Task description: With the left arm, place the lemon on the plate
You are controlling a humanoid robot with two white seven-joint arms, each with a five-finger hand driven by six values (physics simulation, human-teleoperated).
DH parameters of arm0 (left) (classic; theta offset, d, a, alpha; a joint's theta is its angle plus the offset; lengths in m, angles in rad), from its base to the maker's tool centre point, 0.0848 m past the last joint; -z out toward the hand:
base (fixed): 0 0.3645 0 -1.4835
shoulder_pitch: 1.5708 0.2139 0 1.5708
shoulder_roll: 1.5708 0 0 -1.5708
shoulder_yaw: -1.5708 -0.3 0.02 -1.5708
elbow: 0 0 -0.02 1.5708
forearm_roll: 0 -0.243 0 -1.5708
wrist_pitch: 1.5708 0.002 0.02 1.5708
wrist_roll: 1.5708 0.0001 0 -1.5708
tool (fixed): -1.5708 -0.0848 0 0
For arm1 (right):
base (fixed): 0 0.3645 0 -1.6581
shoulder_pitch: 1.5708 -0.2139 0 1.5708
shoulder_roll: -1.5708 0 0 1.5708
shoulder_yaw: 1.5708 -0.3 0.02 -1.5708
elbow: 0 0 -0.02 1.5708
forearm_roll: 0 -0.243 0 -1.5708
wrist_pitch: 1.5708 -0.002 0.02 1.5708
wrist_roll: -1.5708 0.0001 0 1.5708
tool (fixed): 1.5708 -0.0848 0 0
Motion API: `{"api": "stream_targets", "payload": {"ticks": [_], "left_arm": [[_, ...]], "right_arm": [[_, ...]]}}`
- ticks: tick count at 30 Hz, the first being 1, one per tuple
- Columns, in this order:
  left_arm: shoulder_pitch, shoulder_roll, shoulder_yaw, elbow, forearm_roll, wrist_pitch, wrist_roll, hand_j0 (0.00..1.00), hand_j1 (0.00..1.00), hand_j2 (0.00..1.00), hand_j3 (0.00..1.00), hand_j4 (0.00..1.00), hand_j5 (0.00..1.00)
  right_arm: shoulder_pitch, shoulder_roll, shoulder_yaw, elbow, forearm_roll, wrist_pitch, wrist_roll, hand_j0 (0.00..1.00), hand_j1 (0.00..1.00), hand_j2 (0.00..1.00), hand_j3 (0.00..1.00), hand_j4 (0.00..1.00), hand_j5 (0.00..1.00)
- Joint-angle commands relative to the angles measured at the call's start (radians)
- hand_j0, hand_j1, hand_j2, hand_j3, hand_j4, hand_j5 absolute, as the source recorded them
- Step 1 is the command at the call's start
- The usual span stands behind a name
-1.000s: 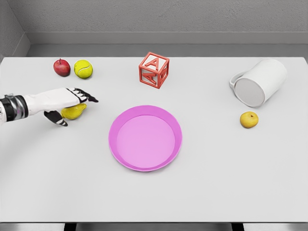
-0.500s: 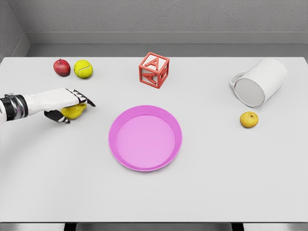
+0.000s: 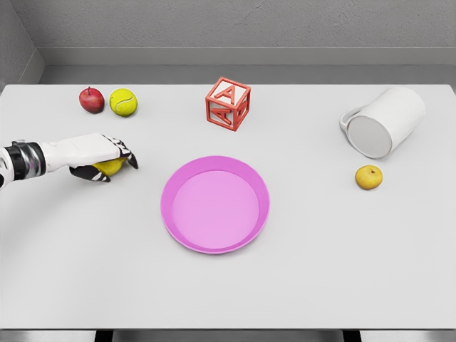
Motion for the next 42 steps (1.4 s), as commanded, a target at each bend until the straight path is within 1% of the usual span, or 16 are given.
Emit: {"api": "stream_targets", "payload": {"ticks": [1,6,12,14,17,22,28,30,38,42], "left_arm": [[0.000,0.002,0.000,0.000,0.006,0.002,0.001,0.54,0.54,0.54,0.54,0.54,0.54],[-0.002,0.002,0.000,-0.001,0.006,0.002,0.001,0.53,0.53,0.53,0.53,0.53,0.53],[-0.017,0.002,-0.003,-0.008,0.003,0.002,-0.001,0.52,0.52,0.52,0.52,0.52,0.52],[-0.044,0.002,-0.046,-0.009,0.002,0.002,-0.001,0.52,0.52,0.52,0.52,0.52,0.52],[-0.055,0.005,-0.055,-0.015,0.003,0.002,0.002,0.52,0.52,0.52,0.52,0.52,0.52],[-0.063,0.011,-0.076,-0.084,0.006,0.002,0.004,0.52,0.52,0.52,0.52,0.52,0.52],[-0.075,0.011,-0.076,-0.086,0.003,0.002,0.004,0.52,0.52,0.52,0.52,0.52,0.52],[-0.086,0.007,-0.090,-0.086,0.003,0.002,0.005,0.52,0.52,0.52,0.52,0.52,0.52],[-0.087,0.007,-0.099,-0.172,0.008,0.002,0.004,0.52,0.52,0.52,0.52,0.52,0.52],[-0.089,0.003,-0.099,-0.195,0.008,0.002,0.004,0.52,0.52,0.52,0.52,0.52,0.52]], "right_arm": [[0.000,0.000,0.000,0.000,0.000,0.000,0.000,1.00,1.00,1.00,1.00,1.00,1.00],[0.000,0.000,0.000,0.000,0.000,0.000,0.000,1.00,1.00,1.00,1.00,1.00,1.00],[0.000,0.000,0.000,0.000,0.000,0.000,0.000,1.00,1.00,1.00,1.00,1.00,1.00],[0.000,0.000,0.000,0.000,0.000,0.000,0.000,1.00,1.00,1.00,1.00,1.00,1.00],[0.000,0.000,0.000,0.000,0.000,0.000,0.000,1.00,1.00,1.00,1.00,1.00,1.00],[0.000,0.000,0.000,0.000,0.000,0.000,0.000,1.00,1.00,1.00,1.00,1.00,1.00],[0.000,0.000,0.000,0.000,0.000,0.000,0.000,1.00,1.00,1.00,1.00,1.00,1.00],[0.000,0.000,0.000,0.000,0.000,0.000,0.000,1.00,1.00,1.00,1.00,1.00,1.00],[0.000,0.000,0.000,0.000,0.000,0.000,0.000,1.00,1.00,1.00,1.00,1.00,1.00],[0.000,0.000,0.000,0.000,0.000,0.000,0.000,1.00,1.00,1.00,1.00,1.00,1.00]]}}
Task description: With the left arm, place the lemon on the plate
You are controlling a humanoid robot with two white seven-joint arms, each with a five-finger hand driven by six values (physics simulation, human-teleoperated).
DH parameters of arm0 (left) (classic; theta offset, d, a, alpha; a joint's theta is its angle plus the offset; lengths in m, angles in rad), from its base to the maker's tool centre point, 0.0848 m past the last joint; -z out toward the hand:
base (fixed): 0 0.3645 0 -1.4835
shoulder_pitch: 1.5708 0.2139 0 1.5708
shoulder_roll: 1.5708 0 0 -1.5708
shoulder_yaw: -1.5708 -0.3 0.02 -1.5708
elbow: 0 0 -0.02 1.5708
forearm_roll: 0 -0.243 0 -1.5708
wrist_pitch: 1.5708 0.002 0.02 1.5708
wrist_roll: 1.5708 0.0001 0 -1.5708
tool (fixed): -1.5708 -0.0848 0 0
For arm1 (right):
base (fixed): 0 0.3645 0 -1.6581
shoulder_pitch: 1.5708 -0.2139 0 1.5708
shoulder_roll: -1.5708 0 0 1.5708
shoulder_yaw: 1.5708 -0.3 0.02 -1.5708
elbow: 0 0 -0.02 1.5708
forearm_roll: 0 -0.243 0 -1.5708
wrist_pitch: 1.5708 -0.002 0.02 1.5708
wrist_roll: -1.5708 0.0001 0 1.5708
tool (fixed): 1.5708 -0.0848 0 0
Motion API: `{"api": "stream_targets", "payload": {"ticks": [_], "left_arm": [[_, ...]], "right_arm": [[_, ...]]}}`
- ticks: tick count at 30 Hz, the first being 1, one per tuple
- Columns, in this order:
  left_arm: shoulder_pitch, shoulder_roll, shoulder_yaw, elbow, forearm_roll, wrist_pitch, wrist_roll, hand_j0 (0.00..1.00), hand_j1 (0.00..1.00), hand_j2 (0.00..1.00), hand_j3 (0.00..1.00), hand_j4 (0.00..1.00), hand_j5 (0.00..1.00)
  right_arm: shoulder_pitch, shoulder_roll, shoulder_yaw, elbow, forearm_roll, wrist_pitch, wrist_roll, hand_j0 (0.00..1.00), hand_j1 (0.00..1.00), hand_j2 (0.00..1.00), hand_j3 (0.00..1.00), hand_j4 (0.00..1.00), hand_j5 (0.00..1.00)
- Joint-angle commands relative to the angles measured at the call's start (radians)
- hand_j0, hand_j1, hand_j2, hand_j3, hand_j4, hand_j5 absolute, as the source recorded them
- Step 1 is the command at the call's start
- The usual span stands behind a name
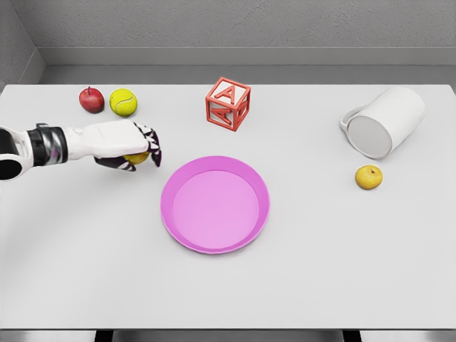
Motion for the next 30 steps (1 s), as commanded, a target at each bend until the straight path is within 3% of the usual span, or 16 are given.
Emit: {"api": "stream_targets", "payload": {"ticks": [1,11,16,30], "left_arm": [[0.000,-0.001,-0.009,-0.033,0.007,0.003,0.000,0.52,0.52,0.52,0.52,0.52,0.52],[-0.008,-0.006,-0.051,-0.099,0.016,0.003,0.000,0.52,0.52,0.52,0.52,0.52,0.52],[-0.011,-0.006,-0.086,-0.177,0.022,0.003,0.000,0.52,0.52,0.52,0.52,0.52,0.52],[-0.014,-0.055,-0.180,-0.251,0.033,0.003,-0.003,0.52,0.52,0.52,0.52,0.52,0.52]], "right_arm": [[0.000,0.000,0.000,0.000,0.000,0.000,0.000,1.00,1.00,1.00,1.00,1.00,1.00],[0.000,0.000,0.000,0.000,0.000,0.000,0.000,1.00,1.00,1.00,1.00,1.00,1.00],[0.000,0.000,0.000,0.000,0.000,0.000,0.000,1.00,1.00,1.00,1.00,1.00,1.00],[0.000,0.000,-0.001,0.000,0.000,0.000,0.000,1.00,1.00,1.00,1.00,1.00,1.00]]}}
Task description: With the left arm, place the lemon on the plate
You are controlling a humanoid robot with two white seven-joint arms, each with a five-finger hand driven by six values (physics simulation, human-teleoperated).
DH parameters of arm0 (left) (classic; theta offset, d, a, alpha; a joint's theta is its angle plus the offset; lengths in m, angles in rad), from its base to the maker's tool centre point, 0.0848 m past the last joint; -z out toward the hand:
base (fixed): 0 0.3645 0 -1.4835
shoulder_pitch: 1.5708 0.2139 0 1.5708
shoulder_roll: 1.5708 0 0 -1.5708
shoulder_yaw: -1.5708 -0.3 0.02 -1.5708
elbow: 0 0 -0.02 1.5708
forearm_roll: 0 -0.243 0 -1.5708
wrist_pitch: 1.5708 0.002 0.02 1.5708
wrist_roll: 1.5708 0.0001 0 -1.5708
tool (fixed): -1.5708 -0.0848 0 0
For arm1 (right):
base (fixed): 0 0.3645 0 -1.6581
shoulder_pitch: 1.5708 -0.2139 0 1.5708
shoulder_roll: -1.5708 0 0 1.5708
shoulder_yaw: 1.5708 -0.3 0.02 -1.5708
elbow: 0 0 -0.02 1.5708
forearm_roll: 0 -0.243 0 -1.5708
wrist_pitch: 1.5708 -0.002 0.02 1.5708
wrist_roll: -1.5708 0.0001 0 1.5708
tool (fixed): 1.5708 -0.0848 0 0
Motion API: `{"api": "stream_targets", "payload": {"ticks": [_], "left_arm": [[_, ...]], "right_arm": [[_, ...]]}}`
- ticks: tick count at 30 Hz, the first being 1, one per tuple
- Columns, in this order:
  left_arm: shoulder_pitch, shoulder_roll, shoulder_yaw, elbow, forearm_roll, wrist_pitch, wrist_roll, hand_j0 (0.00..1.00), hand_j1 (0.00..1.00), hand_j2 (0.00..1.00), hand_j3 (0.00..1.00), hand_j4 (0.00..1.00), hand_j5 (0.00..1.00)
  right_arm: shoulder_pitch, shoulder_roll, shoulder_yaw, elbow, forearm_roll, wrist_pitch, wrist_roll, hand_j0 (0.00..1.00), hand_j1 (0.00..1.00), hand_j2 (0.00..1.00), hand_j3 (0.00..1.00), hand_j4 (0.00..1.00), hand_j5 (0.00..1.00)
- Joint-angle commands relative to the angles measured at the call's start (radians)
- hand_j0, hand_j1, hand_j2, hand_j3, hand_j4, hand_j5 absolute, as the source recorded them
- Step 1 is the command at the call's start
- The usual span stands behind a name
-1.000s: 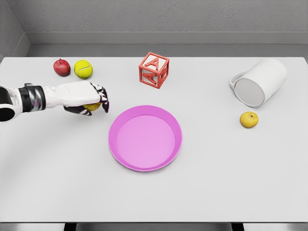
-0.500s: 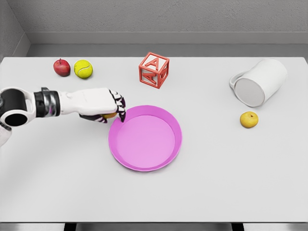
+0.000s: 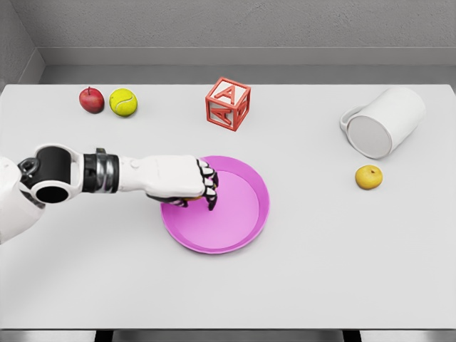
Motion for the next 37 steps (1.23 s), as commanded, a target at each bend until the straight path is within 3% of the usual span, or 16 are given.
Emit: {"api": "stream_targets", "payload": {"ticks": [1,6,7,8,12,17,21,23,29,32,37], "left_arm": [[-0.006,-0.014,-0.022,-0.020,0.007,0.003,0.000,0.52,0.52,0.52,0.52,0.52,0.52],[-0.017,-0.037,-0.045,-0.027,0.006,0.003,-0.002,0.53,0.53,0.53,0.53,0.53,0.53],[-0.015,-0.038,-0.045,-0.027,0.007,0.003,0.001,0.63,0.63,0.63,0.63,0.63,0.63],[-0.015,-0.040,-0.045,-0.025,0.009,0.003,0.004,1.00,1.00,1.00,1.00,1.00,1.00],[-0.015,-0.038,-0.045,-0.022,0.009,0.003,0.003,1.00,1.00,1.00,1.00,1.00,1.00],[-0.063,-0.023,-0.019,-0.016,0.015,0.003,0.004,1.00,1.00,1.00,1.00,1.00,1.00],[-0.066,0.085,0.116,-0.011,0.061,0.003,0.003,1.00,1.00,1.00,1.00,1.00,1.00],[-0.046,0.144,0.200,0.052,0.061,0.003,0.004,1.00,1.00,1.00,1.00,1.00,1.00],[0.087,0.131,0.403,0.463,0.062,0.003,0.004,1.00,1.00,1.00,1.00,1.00,1.00],[0.109,0.120,0.447,0.483,0.062,0.003,0.004,1.00,1.00,1.00,1.00,1.00,1.00],[0.115,0.120,0.452,0.483,0.062,0.003,0.004,1.00,1.00,1.00,1.00,1.00,1.00]], "right_arm": [[0.000,0.000,0.000,0.000,0.000,0.000,0.000,1.00,1.00,1.00,1.00,1.00,1.00],[0.000,0.000,0.000,0.000,0.000,0.000,0.000,1.00,1.00,1.00,1.00,1.00,1.00],[0.000,0.000,0.000,0.000,0.000,0.000,0.000,1.00,1.00,1.00,1.00,1.00,1.00],[0.000,0.000,0.000,0.000,0.000,0.000,0.000,1.00,1.00,1.00,1.00,1.00,1.00],[0.000,0.000,0.000,0.000,0.000,0.000,0.000,1.00,1.00,1.00,1.00,1.00,1.00],[0.000,0.000,0.000,0.000,0.000,0.000,0.000,1.00,1.00,1.00,1.00,1.00,1.00],[0.000,0.000,0.000,0.000,0.000,0.000,0.000,1.00,1.00,1.00,1.00,1.00,1.00],[0.000,0.000,0.000,0.000,0.000,0.000,0.000,1.00,1.00,1.00,1.00,1.00,1.00],[0.000,0.000,0.000,0.000,0.000,0.000,0.000,1.00,1.00,1.00,1.00,1.00,1.00],[0.000,0.000,0.000,0.000,0.000,0.000,0.000,1.00,1.00,1.00,1.00,1.00,1.00],[0.000,0.000,0.000,0.000,0.000,0.000,0.000,1.00,1.00,1.00,1.00,1.00,1.00]]}}
